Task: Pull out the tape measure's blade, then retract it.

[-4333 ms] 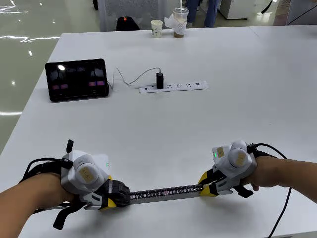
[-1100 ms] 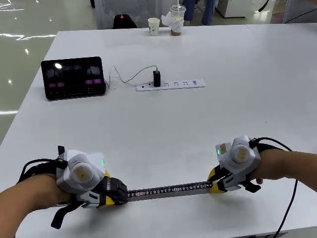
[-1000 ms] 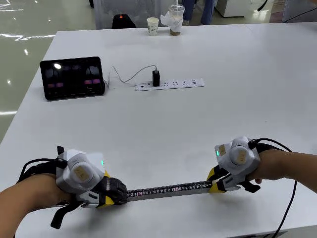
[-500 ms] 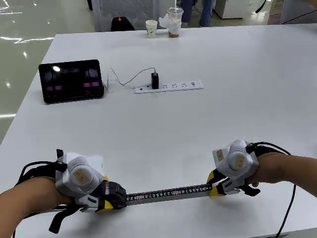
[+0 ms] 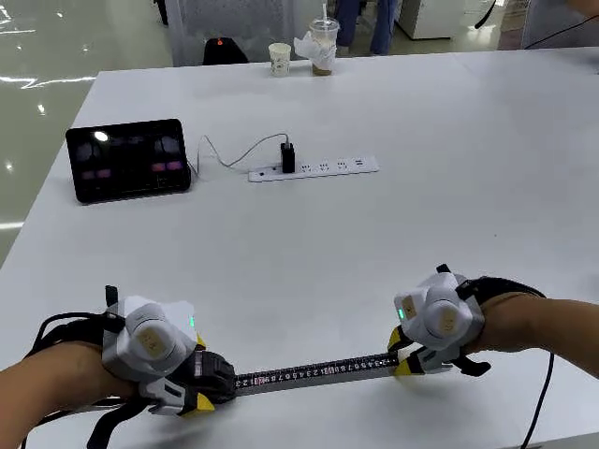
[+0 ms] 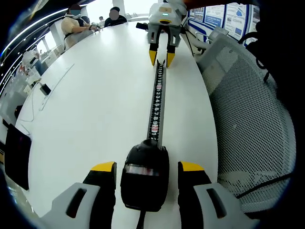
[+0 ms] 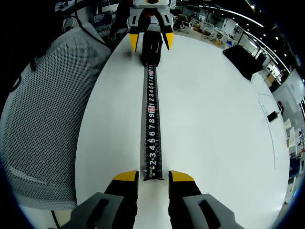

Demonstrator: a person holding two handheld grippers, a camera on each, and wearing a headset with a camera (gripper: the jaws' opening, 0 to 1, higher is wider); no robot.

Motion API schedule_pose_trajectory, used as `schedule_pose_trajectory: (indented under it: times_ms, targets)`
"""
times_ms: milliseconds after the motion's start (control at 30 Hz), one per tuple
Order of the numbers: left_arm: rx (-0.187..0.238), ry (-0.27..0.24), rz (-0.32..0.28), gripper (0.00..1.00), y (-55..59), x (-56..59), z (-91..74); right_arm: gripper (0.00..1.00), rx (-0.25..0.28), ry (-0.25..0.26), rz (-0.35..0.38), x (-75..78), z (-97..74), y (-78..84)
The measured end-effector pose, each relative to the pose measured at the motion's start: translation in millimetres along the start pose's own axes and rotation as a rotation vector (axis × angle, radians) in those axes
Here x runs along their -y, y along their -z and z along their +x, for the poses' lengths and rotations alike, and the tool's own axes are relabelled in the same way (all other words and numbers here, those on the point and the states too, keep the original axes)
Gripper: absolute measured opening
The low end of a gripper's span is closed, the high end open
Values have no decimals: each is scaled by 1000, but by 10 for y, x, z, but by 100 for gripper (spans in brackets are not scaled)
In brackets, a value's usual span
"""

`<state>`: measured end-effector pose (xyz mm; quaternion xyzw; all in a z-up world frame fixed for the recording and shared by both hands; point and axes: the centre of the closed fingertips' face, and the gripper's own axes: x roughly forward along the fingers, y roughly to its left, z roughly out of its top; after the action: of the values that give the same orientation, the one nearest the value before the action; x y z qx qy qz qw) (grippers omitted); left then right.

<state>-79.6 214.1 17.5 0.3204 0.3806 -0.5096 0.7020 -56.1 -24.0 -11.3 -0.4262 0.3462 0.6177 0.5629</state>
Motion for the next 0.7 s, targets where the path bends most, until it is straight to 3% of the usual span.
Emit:
schedule_pose_trajectory:
  times_ms: [500, 700]
  targets:
    - [35, -37, -44, 69, -6, -40, -107, 37, 7, 10, 83, -95, -54, 82]
    - [59, 4, -88, 84, -45, 93, -117, 43, 62, 27, 140, -127, -98, 39]
